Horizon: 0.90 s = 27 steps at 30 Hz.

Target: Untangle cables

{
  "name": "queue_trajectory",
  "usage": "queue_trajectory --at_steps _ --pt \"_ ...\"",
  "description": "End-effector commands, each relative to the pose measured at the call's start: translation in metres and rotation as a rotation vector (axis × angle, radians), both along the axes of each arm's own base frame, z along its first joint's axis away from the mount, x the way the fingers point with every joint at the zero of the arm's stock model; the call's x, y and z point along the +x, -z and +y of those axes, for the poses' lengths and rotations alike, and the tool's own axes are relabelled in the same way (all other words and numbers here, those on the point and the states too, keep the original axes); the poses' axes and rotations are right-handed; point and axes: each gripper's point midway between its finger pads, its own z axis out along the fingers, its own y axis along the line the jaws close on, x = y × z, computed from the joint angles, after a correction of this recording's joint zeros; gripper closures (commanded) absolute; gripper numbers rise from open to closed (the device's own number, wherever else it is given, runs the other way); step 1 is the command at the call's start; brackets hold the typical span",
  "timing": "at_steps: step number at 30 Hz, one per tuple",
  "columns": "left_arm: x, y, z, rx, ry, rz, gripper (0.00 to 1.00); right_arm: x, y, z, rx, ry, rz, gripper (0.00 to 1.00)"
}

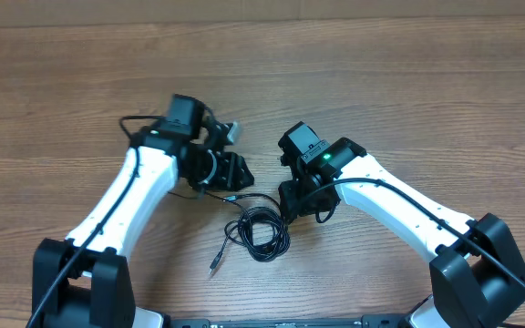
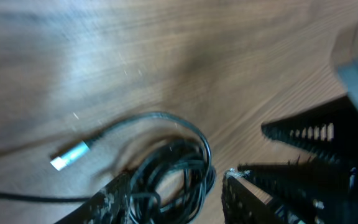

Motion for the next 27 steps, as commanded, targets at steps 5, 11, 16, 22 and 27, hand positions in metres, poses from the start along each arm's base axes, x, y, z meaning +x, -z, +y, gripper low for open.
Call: queue_trajectory --at_steps 5,11,16,22,27 --pt "-0.028 0.040 0.004 0.272 -0.007 0.122 0.46 0.004 -0.001 0.001 0.003 -0.006 -0.016 0.48" --pt "-0.039 0.064 -0.001 0.311 0.034 0.192 0.52 0.004 -0.001 0.001 0.003 -0.007 -0.017 0.47" --pt "-0.040 0.081 0.001 0.333 0.083 0.209 0.81 0.005 -0.002 0.002 0.007 -0.006 -0.022 0.47" --pt "-0.028 0.085 0.006 0.365 0.146 0.125 0.91 0.007 -0.002 0.003 0.011 -0.006 -0.028 0.46" --pt "-0.009 0.085 -0.002 0.339 0.195 0.022 0.96 0.008 -0.002 0.004 0.016 -0.006 -0.033 0.46"
